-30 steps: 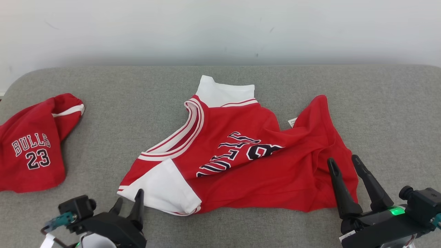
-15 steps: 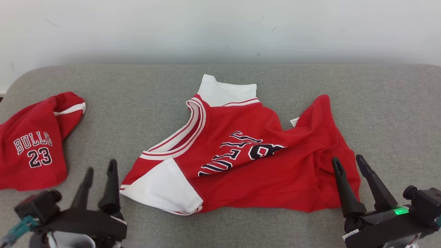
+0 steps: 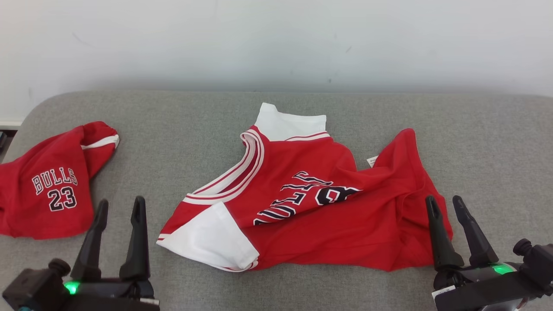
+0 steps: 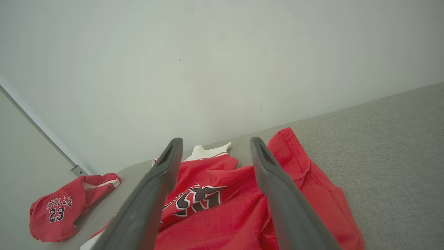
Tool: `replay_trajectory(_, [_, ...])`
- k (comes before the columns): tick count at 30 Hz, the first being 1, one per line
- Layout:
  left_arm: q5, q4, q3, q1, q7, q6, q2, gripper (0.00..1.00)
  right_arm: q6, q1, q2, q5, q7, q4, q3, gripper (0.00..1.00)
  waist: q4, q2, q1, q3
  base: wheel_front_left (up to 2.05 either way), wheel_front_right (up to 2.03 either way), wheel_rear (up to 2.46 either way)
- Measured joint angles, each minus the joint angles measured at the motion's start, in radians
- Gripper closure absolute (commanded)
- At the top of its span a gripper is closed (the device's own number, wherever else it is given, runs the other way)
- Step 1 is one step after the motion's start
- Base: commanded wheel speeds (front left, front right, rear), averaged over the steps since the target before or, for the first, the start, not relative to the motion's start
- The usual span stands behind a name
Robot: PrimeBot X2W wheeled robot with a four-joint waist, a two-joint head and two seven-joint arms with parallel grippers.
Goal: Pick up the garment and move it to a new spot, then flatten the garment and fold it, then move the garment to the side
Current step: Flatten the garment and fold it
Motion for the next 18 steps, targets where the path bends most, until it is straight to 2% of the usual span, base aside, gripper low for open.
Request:
replay_trajectory(12, [0.039,-0.019,-0.03,0.093,0.052,-0.016,0.106,0.0,0.0,0.008,0.0,-0.017,-0.006,0.038,0.004,0.0,-0.007,0.0,0.0,-0.046,0.0,0.0,0.0])
replay_trajectory(18, [0.038,-0.036,-0.031,0.112,0.072,-0.008,0.123,0.0,0.0,0.026,0.0,-0.024,0.02,0.056,-0.026,0.0,-0.001,0.0,0.0,-0.053,0.0,0.0,0.0])
